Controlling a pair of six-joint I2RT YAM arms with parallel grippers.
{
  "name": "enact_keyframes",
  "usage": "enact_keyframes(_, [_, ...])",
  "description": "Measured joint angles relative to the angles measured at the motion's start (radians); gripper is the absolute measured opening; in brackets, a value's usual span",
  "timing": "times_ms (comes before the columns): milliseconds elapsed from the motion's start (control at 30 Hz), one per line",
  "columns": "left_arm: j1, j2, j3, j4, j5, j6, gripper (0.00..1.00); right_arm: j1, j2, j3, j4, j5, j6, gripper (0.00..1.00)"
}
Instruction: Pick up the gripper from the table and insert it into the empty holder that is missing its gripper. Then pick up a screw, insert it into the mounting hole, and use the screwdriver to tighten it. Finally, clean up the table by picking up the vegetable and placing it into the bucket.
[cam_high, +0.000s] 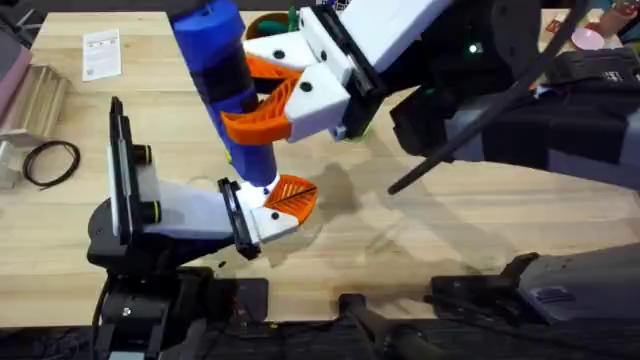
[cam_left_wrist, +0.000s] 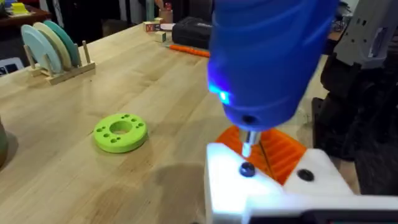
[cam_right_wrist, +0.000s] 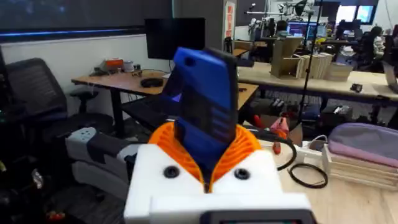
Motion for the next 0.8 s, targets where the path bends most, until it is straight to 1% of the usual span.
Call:
enact_keyframes(400, [0.000,0.000,0.000,0.000,0.000,0.000,0.014,0.018,0.001,0.000,-0.003,0.000,-0.003,0.022])
enact_keyframes(800, [0.000,0.000,0.000,0.000,0.000,0.000,0.014,0.018,0.008,0.000,-0.022,-0.022,-0.041,0.022])
